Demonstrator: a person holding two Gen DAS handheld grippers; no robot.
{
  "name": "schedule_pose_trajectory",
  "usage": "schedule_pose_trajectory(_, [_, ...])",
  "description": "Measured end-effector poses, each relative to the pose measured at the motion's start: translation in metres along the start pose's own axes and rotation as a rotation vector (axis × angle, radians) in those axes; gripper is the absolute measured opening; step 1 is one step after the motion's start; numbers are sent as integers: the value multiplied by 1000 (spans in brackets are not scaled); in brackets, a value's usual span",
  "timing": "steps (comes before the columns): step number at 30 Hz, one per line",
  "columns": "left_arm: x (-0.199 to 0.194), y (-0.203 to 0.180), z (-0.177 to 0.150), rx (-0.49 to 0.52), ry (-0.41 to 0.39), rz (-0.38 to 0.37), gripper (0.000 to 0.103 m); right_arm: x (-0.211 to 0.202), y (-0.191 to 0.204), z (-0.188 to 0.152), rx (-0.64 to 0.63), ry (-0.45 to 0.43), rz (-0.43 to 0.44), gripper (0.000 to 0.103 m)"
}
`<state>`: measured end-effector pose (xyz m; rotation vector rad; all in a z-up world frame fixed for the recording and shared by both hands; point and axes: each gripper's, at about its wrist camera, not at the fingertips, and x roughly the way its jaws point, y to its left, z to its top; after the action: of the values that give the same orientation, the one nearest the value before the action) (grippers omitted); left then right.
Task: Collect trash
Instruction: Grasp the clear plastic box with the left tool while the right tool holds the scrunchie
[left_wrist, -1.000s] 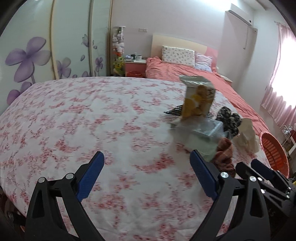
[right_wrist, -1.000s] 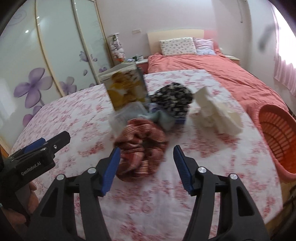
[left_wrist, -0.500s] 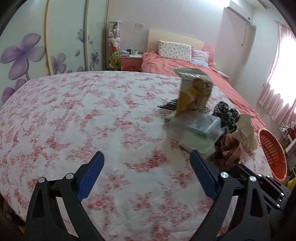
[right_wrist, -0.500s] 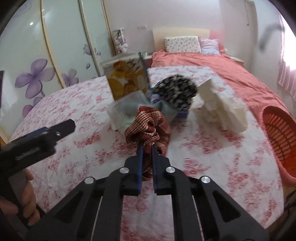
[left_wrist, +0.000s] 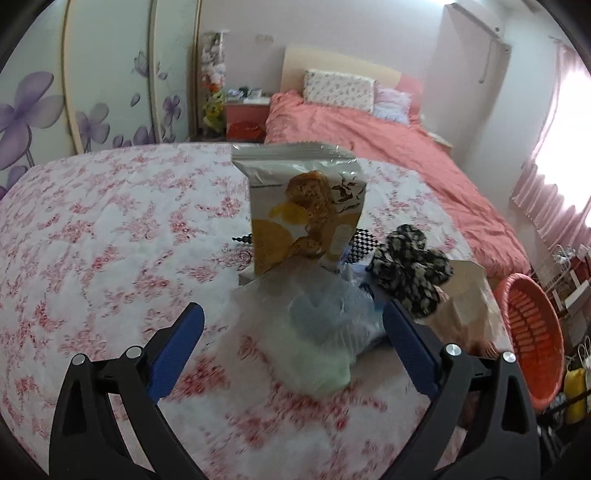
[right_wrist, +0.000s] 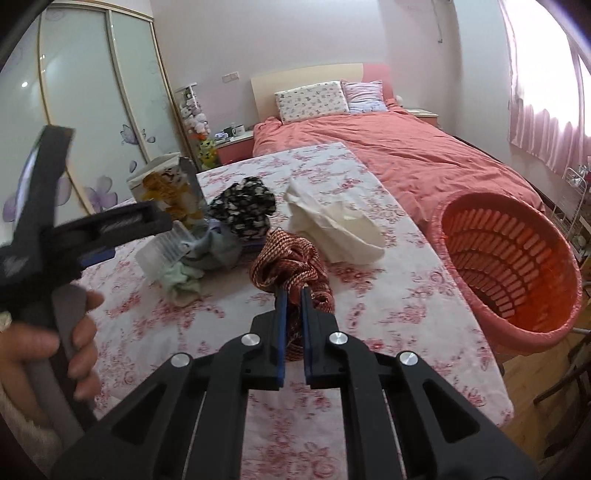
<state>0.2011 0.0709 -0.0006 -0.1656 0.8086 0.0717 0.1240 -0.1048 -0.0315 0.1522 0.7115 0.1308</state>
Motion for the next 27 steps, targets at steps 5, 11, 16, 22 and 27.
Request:
schedule_pose_trajectory(5, [14,-7,1,2,42,46,96,4,-2,0,7,10,-1,8])
schedule_pose_trajectory(11, [14,3,-9,27,62,50,96,4,-2,-1,1,6,-4,8])
schedule_pose_trajectory(16, [1,17,-23,69,57,26,96,4,-4,0,9,2,-7,8])
schedule_pose_trajectory(22, [-4,32,-26,21,61,-22,96,6,-3,-1,10,3,-4,8])
schedule_pose_trajectory(27, [6,23,-16,19,64,-42,96,7,-3,-1,11,6,-5,8])
